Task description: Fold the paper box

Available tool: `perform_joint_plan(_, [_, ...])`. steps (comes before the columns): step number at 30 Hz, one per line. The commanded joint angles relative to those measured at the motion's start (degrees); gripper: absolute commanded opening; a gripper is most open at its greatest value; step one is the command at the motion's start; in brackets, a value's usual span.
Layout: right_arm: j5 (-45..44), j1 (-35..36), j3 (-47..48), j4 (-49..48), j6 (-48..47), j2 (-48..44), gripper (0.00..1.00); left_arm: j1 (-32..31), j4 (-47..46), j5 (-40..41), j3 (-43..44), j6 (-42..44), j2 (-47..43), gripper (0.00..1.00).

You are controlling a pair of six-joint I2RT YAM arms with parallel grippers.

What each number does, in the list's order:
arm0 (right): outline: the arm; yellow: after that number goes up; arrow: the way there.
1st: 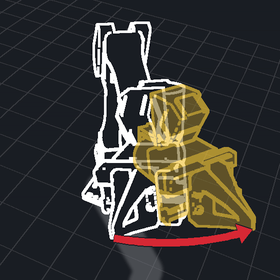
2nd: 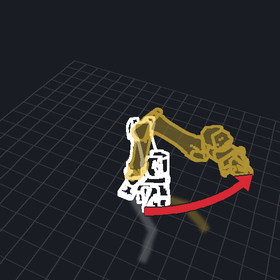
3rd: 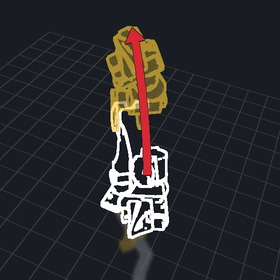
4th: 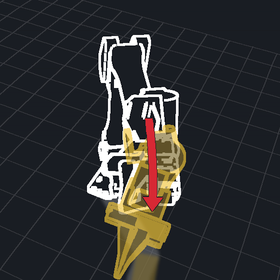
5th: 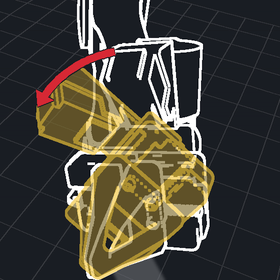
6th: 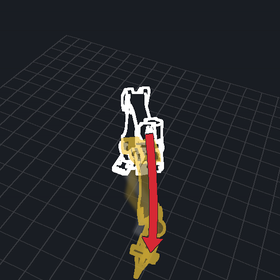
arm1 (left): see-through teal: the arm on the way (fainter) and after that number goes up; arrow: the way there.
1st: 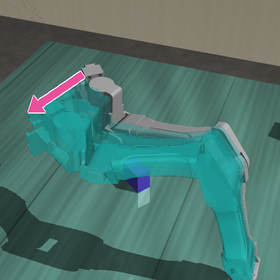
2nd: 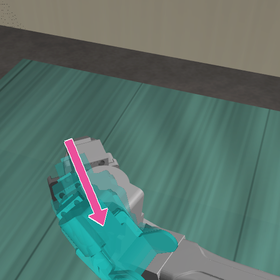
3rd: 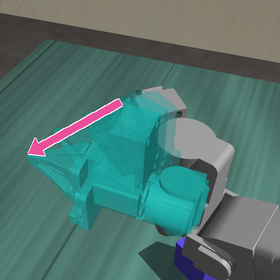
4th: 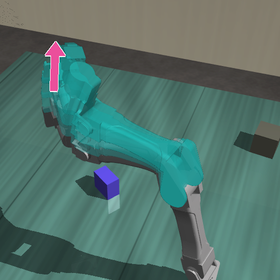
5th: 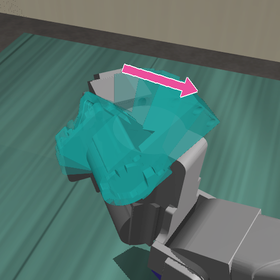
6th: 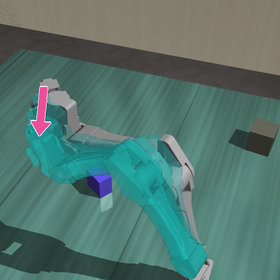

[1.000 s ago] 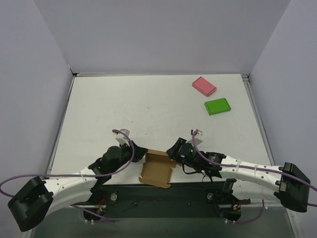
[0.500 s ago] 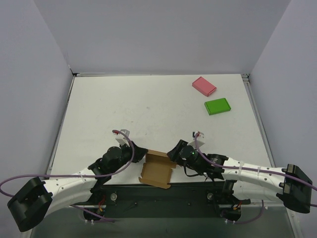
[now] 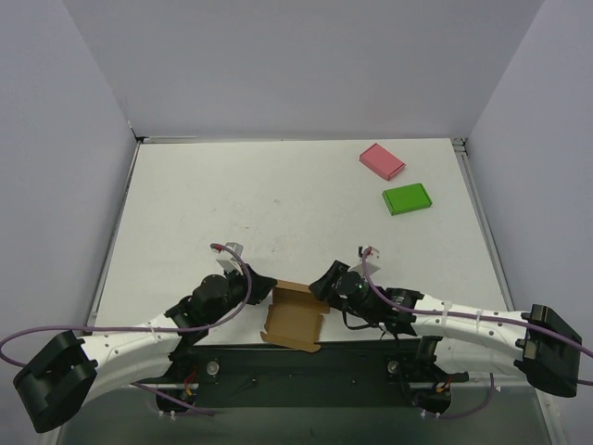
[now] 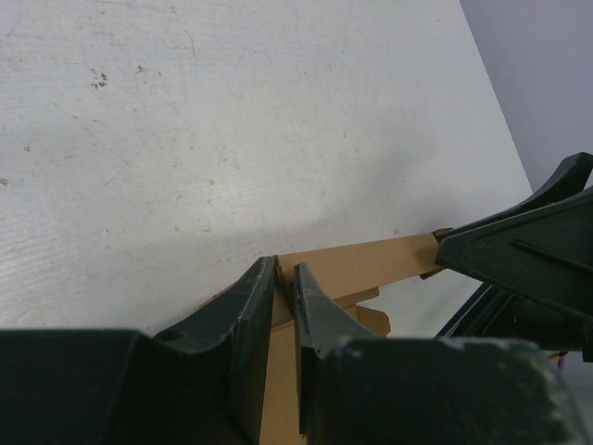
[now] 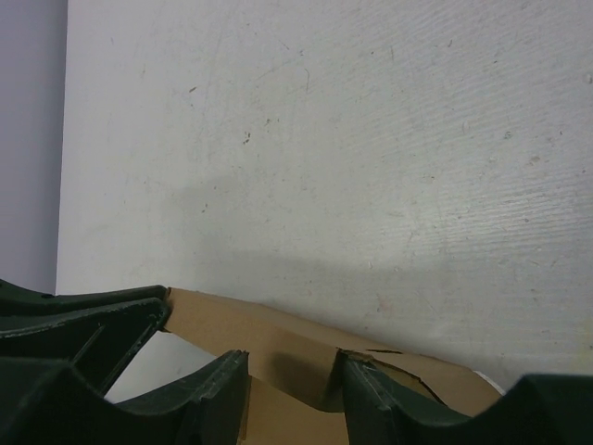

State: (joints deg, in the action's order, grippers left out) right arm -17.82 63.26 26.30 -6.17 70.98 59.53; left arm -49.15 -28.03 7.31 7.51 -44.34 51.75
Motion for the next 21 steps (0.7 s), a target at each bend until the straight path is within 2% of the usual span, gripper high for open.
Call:
perform_joint_plan(1, [1.4, -2.2, -1.4, -6.5, 2.2, 0.9, 0.45, -1.0, 4.7, -0.2, -0.2, 0.9, -0.2, 0.23])
perform_joint_plan(6, [5.2, -4.4, -4.2, -12.9, 5.0, 2.8, 0.44, -1.7, 5.1, 0.5, -0.3, 0.6, -0.9, 0.23])
perform_joint_plan(13, [3.9, -5.0, -7.2, -18.4, 7.4, 1.6, 0.39, -2.4, 5.9, 1.3, -0.6, 0.4, -2.0, 0.23])
perform_joint_plan(21, [4.4, -6.8, -9.3, -21.7, 9.1, 0.4, 0.26, -3.1, 5.7, 1.7, -0.2, 0.0, -1.6, 0.23])
